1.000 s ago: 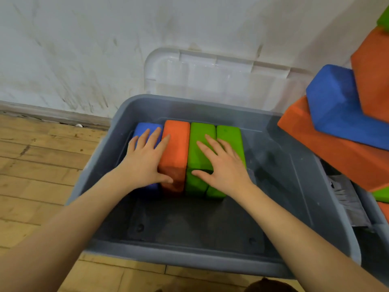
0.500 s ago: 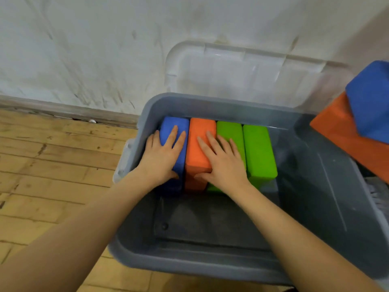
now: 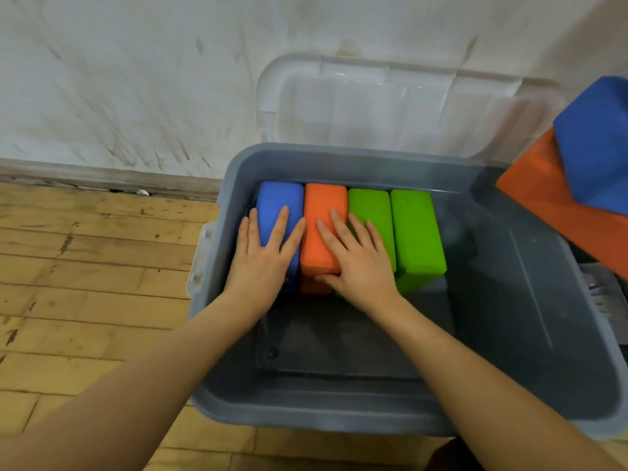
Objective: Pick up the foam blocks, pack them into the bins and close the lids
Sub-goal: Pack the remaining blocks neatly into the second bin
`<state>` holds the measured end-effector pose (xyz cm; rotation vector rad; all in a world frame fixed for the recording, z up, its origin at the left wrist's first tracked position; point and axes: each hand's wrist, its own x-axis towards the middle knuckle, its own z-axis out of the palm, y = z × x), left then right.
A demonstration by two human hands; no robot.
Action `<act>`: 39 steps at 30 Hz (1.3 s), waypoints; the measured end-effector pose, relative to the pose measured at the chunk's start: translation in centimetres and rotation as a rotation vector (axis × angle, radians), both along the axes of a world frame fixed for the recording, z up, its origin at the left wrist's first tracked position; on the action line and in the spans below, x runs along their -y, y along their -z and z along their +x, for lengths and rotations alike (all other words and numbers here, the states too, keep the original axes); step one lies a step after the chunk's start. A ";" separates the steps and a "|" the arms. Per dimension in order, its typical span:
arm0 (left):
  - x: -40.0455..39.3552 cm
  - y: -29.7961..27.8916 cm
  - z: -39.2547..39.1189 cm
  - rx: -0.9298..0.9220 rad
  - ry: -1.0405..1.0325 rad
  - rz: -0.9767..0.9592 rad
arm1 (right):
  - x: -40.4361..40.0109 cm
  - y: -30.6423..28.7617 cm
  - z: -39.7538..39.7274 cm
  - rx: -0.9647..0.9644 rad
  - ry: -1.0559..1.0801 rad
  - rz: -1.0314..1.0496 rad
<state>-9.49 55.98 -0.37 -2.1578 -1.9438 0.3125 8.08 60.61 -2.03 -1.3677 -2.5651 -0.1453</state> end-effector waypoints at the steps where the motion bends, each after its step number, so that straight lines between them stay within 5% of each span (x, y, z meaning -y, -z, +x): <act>1: 0.4 0.3 -0.1 0.008 0.005 -0.009 | 0.0 0.0 -0.1 -0.001 0.004 0.000; 17: -1.8 -1.2 -0.3 0.252 0.006 -0.232 | 0.0 -0.1 -0.3 -0.035 0.023 0.013; 28: -1.5 -3.0 -1.1 0.389 0.028 -0.407 | 0.3 -3.8 0.3 0.065 0.018 -0.328; 32: -1.9 -6.6 -0.9 0.538 0.063 -0.195 | 1.2 -8.3 1.5 -0.150 0.124 -0.247; 39: -3.0 -18.7 4.3 0.785 0.340 0.230 | 3.7 -19.5 6.7 -0.418 0.298 0.222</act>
